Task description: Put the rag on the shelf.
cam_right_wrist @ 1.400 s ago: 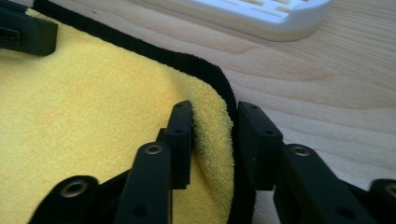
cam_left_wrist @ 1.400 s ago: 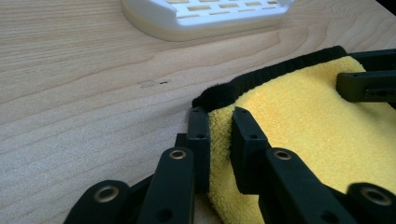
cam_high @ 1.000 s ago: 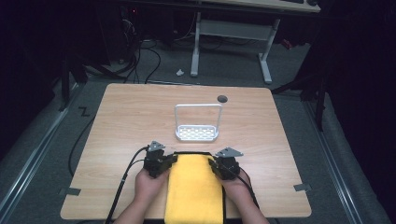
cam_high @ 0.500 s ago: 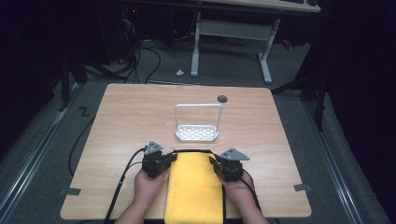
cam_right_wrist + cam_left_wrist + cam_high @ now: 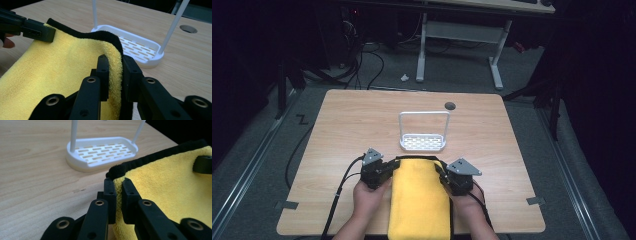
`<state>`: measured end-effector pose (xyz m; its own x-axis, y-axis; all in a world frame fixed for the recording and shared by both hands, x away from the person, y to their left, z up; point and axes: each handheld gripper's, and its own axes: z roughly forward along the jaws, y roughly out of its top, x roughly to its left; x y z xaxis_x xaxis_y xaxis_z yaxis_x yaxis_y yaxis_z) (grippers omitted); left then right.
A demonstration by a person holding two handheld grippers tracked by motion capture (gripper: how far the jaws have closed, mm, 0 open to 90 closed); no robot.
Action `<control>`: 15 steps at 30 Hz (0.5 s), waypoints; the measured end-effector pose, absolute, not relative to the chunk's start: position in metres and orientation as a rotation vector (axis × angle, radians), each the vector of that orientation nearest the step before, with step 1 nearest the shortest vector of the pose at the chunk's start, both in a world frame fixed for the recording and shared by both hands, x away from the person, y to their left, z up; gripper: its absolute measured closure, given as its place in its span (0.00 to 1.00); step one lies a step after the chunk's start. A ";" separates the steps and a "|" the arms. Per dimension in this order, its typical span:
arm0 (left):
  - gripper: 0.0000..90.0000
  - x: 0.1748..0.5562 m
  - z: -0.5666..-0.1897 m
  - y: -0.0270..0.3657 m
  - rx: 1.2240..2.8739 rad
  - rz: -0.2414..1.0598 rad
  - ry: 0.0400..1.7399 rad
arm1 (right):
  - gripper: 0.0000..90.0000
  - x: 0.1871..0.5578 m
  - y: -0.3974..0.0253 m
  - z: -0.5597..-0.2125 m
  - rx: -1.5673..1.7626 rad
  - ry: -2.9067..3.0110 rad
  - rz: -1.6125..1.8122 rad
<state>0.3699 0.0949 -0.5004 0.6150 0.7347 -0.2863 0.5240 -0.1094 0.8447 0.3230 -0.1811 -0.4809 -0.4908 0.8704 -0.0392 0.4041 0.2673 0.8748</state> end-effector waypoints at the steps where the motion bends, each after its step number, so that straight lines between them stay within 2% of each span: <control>1: 0.93 0.368 -0.497 0.096 1.770 0.252 1.020 | 0.87 0.322 -0.181 -0.479 1.140 2.011 1.160; 15: 0.93 0.350 -0.451 0.095 1.704 0.325 0.954 | 0.87 0.311 -0.181 -0.449 1.054 1.931 1.245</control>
<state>0.3499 0.0952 -0.4506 0.6378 0.7302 -0.2448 0.4294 -0.0733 0.9002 0.3107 -0.1808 -0.4486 -0.5013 0.8627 -0.0663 0.2954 0.2427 0.9240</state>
